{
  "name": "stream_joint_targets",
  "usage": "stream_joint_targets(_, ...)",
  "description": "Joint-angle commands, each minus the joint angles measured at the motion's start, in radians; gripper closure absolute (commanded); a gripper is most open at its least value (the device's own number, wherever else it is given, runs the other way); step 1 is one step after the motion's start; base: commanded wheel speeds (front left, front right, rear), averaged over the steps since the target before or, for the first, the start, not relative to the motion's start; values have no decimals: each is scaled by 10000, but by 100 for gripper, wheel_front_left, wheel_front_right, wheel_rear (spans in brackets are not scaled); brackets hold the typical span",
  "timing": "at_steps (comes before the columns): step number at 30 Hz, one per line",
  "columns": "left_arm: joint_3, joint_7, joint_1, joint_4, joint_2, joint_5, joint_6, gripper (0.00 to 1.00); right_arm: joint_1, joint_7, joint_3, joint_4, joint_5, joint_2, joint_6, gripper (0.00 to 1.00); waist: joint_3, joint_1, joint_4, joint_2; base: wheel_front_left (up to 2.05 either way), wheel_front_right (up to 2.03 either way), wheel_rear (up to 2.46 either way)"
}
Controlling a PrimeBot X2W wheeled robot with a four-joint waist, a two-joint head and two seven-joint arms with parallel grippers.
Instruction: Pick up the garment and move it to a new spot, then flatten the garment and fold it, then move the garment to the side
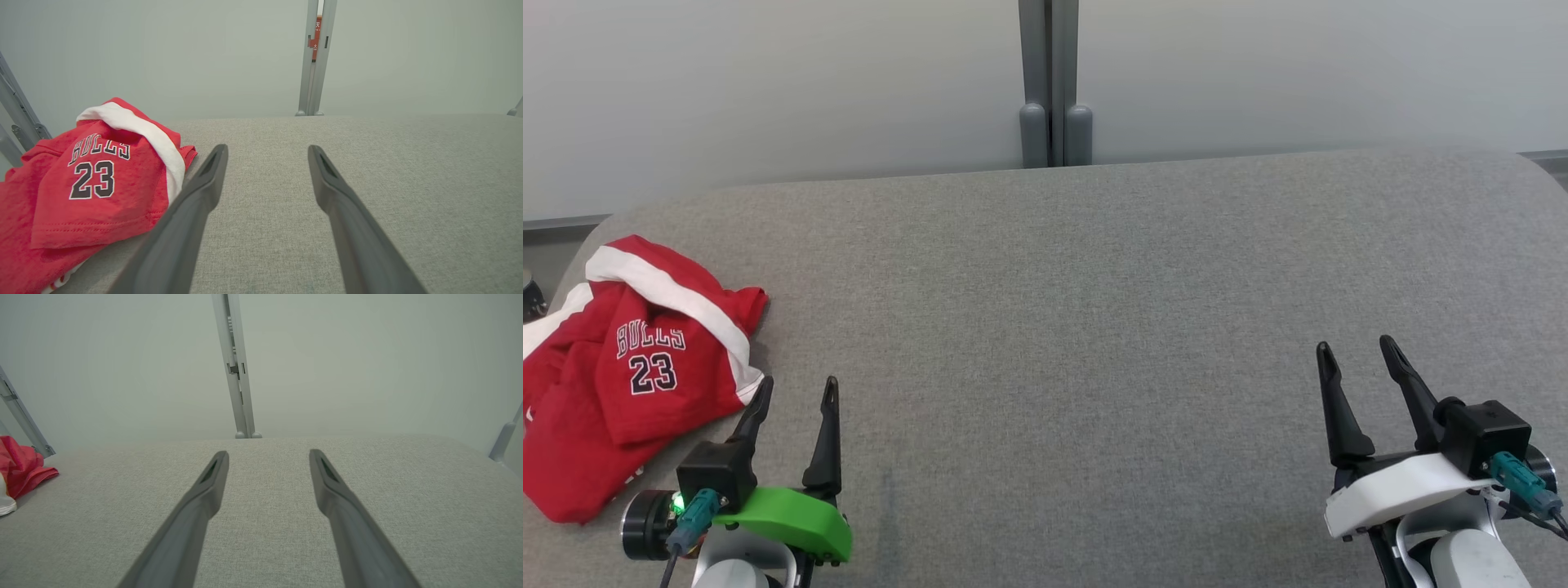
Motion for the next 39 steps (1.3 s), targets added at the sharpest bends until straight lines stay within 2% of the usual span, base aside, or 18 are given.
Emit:
stream_joint_targets(1,50,-72,-185,20,-4,182,-29,0,117,-84,-30,-32,-173,20,0,0,1,0,7,0,0,0,0)
stream_joint_targets(15,178,-120,-193,139,-108,312,-30,0,147,-107,-145,-24,-188,108,1,0,12,0,110,0,0,0,0)
stream_joint_targets(21,271,-120,-290,63,-132,413,-6,0,101,-67,-67,-138,-227,85,1,0,111,0,430,0,0,0,0)
stream_joint_targets(26,418,-120,-394,-56,-190,446,66,0,-8,37,105,-397,-243,11,1,0,255,0,1132,0,0,0,0)
stream_joint_targets(39,900,-108,-455,-523,-371,391,137,0,-331,516,784,-1422,-256,-319,-1,0,737,0,3570,0,0,0,0)
